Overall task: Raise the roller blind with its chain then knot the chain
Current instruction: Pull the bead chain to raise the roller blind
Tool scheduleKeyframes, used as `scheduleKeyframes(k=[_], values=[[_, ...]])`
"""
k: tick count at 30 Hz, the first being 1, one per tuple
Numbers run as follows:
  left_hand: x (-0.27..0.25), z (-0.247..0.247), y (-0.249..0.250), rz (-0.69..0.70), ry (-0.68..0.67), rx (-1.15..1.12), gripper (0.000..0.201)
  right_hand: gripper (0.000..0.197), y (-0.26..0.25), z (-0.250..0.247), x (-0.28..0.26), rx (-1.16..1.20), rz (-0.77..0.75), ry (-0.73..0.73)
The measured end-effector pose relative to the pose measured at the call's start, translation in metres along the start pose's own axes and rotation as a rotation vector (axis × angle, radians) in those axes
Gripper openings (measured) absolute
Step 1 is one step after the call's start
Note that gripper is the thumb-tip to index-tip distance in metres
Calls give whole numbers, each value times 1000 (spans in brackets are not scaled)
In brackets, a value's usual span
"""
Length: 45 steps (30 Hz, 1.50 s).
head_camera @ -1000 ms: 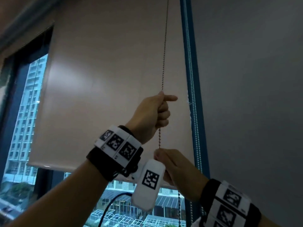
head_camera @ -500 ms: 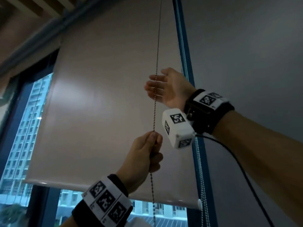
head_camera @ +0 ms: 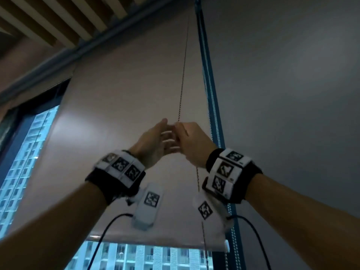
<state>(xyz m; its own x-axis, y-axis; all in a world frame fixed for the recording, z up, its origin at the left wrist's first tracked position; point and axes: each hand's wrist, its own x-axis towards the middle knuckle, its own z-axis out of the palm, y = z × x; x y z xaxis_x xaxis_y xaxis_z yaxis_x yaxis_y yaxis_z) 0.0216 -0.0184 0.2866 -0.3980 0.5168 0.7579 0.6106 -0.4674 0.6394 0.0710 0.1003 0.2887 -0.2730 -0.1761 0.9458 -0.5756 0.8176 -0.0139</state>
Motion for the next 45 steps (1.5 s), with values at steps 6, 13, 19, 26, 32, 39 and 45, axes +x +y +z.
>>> scheduleKeyframes(k=[6,13,19,26,32,39,45], values=[[44,28,63,88,17,-118,32,44,-4,-8,-70,-53,34,-441],[29,34,59,284,105,3,24,41,-15,-72,11,717,454,-242],[-19,35,2,170,-150,-48,22,45,-56,-73,97,889,505,19],[9,-16,51,23,-70,-91,49,44,-62,-38,83,248,155,152],[37,-2,102,88,-43,-236,45,45,-62,-26,17,-34,-39,-13],[31,14,83,121,-20,-121,29,32,-28,-44,-27,499,421,-637],[-2,9,39,262,-1,104,32,40,-59,-61,63,921,471,-66]])
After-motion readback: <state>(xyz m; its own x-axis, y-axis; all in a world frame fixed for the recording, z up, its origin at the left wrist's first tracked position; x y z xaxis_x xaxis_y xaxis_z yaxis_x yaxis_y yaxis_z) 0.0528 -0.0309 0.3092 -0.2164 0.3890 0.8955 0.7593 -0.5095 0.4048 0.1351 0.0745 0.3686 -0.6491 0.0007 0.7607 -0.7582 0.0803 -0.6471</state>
